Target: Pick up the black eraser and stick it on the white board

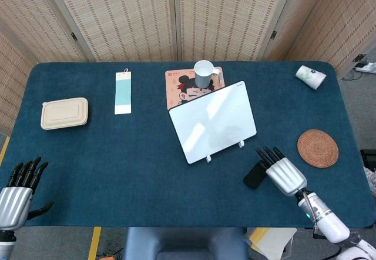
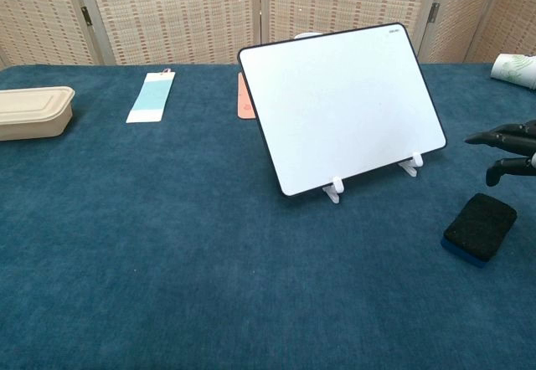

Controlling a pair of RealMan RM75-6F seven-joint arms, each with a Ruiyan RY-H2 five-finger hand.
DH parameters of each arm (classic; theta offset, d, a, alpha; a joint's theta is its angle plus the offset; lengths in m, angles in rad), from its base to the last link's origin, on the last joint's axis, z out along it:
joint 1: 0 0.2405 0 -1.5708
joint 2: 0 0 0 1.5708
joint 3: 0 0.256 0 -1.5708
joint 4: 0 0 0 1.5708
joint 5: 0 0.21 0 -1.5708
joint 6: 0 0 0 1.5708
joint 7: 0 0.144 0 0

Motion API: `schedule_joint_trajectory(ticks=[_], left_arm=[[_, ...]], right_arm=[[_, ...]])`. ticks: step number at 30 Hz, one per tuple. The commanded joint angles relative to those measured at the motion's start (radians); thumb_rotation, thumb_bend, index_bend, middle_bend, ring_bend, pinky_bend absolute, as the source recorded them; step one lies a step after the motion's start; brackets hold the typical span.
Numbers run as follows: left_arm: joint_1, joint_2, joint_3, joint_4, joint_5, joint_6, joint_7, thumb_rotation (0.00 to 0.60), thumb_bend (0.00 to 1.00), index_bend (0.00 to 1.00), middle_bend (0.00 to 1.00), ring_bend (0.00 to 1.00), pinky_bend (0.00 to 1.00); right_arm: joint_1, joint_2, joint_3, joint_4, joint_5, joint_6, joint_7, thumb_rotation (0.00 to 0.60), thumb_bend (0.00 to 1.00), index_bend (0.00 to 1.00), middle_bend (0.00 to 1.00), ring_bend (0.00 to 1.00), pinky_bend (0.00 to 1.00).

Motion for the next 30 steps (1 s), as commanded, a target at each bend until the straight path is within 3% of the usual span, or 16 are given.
schedule_joint_trajectory(ticks=[1,18,30], left_arm=[[-0.001,0.004,0.002,-0.001,0.006,-0.001,-0.006,0.6,0.18,0.0,0.0,0.0,0.0],[0.003,0.014,0.003,0.002,0.016,0.015,-0.039,0.6,0.18,0.0,0.0,0.0,0.0],[0.007,0.016,0.005,0.008,0.032,0.029,-0.05,0.6,0.18,0.0,0.0,0.0,0.0]], right_arm=[[0.014,-0.005,0.001,0.0,0.02,-0.02,-0.006,0.6,0.19,0.26,0.0,0.01,0.14],[0.091,-0.084,0.011,0.013,0.134,-0.12,-0.12,0.6,0.19,0.27,0.0,0.01,0.14],[0.105,-0.14,0.013,0.046,0.187,-0.099,-0.172,0.6,0.19,0.51,0.01,0.05,0.14]])
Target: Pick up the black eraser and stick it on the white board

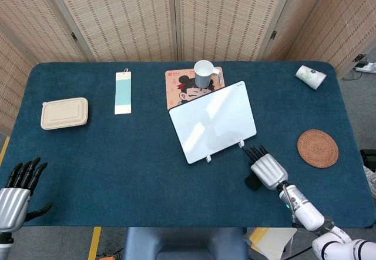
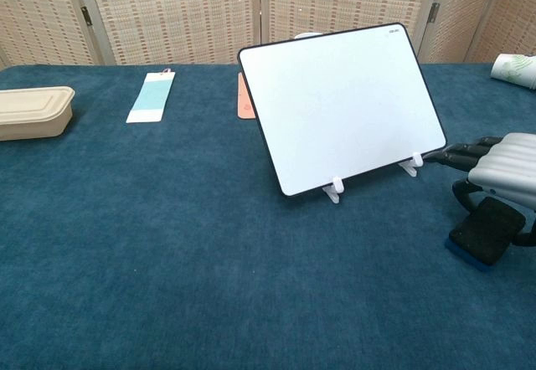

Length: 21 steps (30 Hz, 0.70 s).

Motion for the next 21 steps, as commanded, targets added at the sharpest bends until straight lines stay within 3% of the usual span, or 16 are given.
schedule_joint_trajectory(ticks=[1,6,10,16,21], left_arm=[[0.001,0.001,0.0,0.002,0.002,0.004,-0.004,0.6,0.18,0.0,0.0,0.0,0.0],[0.003,0.0,0.0,0.006,0.007,0.01,-0.007,0.6,0.18,0.0,0.0,0.0,0.0],[0.003,-0.003,0.001,0.007,0.01,0.01,-0.004,0.6,0.18,0.0,0.0,0.0,0.0],[0.001,-0.005,0.0,0.004,0.006,0.003,0.001,0.6,0.18,0.0,0.0,0.0,0.0],[0.003,-0.001,0.002,0.003,0.009,0.007,-0.01,0.6,0.18,0.0,0.0,0.0,0.0]], right_arm=[[0.0,-0.011,0.004,0.007,0.004,0.02,-0.002,0.6,0.19,0.53,0.02,0.06,0.14],[-0.012,-0.013,0.013,0.009,0.002,0.078,0.028,0.6,0.19,0.58,0.06,0.09,0.15],[-0.035,-0.039,0.051,0.029,0.003,0.184,0.065,0.6,0.19,0.58,0.08,0.1,0.15],[-0.033,-0.164,0.119,0.147,-0.043,0.359,0.08,0.6,0.19,0.59,0.11,0.12,0.15],[0.007,-0.272,0.158,0.264,-0.058,0.405,0.025,0.6,0.19,0.59,0.11,0.11,0.14]])
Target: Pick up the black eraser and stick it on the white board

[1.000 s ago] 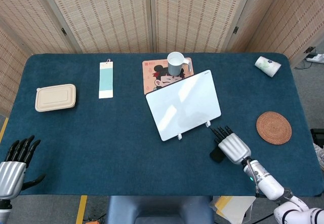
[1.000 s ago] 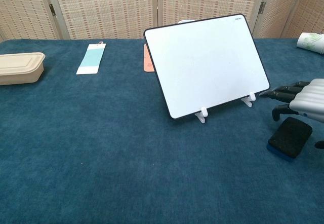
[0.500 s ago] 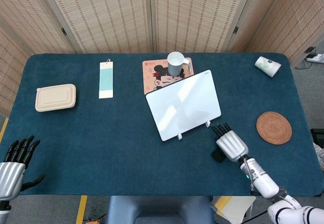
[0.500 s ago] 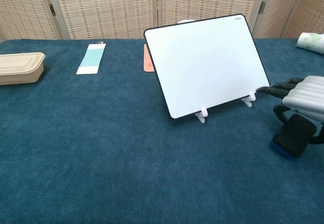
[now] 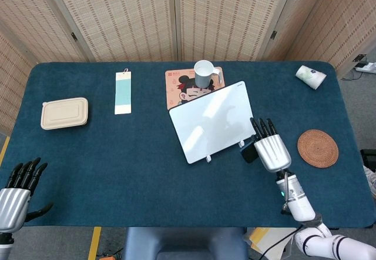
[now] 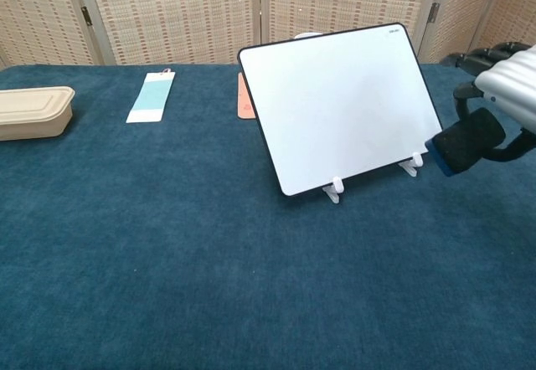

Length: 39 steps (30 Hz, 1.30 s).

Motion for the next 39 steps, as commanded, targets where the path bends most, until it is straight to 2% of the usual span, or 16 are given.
schedule_joint_trajectory(ticks=[1,6,11,18,29,31,39], left_arm=[[0.002,0.004,0.002,-0.001,0.006,0.006,-0.01,0.6,0.18,0.0,0.0,0.0,0.0],[0.004,0.008,0.004,0.0,0.011,0.011,-0.023,0.6,0.18,0.0,0.0,0.0,0.0],[0.001,0.014,0.005,0.004,0.006,0.002,-0.036,0.6,0.18,0.0,0.0,0.0,0.0],[0.002,0.017,0.01,0.001,0.011,-0.002,-0.033,0.6,0.18,0.0,0.0,0.0,0.0],[0.007,0.015,0.019,-0.008,0.032,0.01,-0.015,0.6,0.18,0.0,0.0,0.0,0.0],[0.008,0.015,0.018,-0.008,0.031,0.011,-0.015,0.6,0.18,0.0,0.0,0.0,0.0],[0.006,0.012,0.017,-0.008,0.027,0.005,-0.008,0.6,0.18,0.0,0.0,0.0,0.0]], right_arm=[[0.044,-0.092,0.048,0.093,-0.012,0.026,-0.039,0.6,0.19,0.59,0.11,0.11,0.14],[0.117,-0.179,0.106,0.204,0.004,0.021,-0.049,0.6,0.19,0.59,0.11,0.1,0.14],[0.16,-0.234,0.148,0.239,0.054,-0.01,0.002,0.6,0.19,0.59,0.11,0.1,0.14],[0.201,-0.285,0.178,0.282,0.111,-0.044,0.047,0.6,0.19,0.59,0.11,0.1,0.14],[0.246,-0.353,0.187,0.379,0.143,-0.037,0.044,0.6,0.19,0.59,0.11,0.08,0.14],[0.248,-0.358,0.185,0.388,0.152,-0.039,0.036,0.6,0.19,0.56,0.1,0.07,0.14],[0.243,-0.341,0.17,0.378,0.17,-0.046,0.009,0.6,0.19,0.33,0.03,0.03,0.11]])
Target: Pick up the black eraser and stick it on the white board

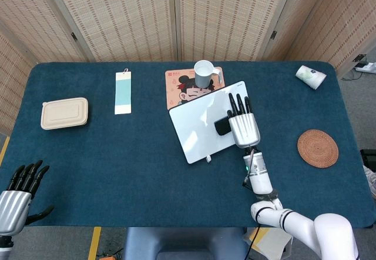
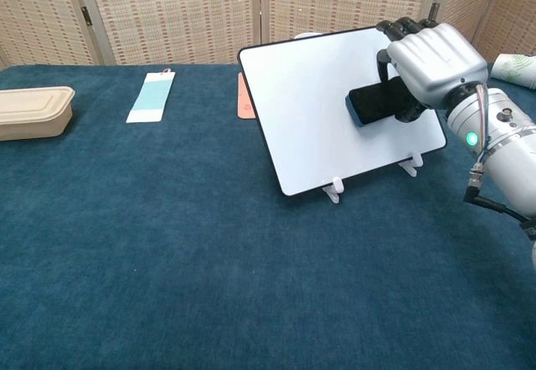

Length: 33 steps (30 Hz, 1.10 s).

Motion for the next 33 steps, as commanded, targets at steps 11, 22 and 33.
schedule_joint_trajectory(ticks=[11,22,33], left_arm=[[0.0,0.001,-0.003,0.001,-0.006,0.0,-0.009,0.6,0.18,0.0,0.0,0.0,0.0],[0.002,-0.005,-0.005,-0.001,-0.001,0.006,0.006,0.6,0.18,0.0,0.0,0.0,0.0],[0.007,-0.025,-0.004,0.018,0.039,0.043,0.035,0.6,0.18,0.0,0.0,0.0,0.0]], right_arm=[[-0.048,0.093,-0.045,-0.132,0.013,0.007,-0.039,0.6,0.19,0.17,0.0,0.0,0.06],[-0.329,0.583,-0.299,-0.815,-0.105,0.149,0.06,0.6,0.19,0.03,0.0,0.0,0.01],[-0.544,0.775,-0.458,-0.881,-0.181,0.29,0.226,0.6,0.19,0.0,0.0,0.0,0.01]])
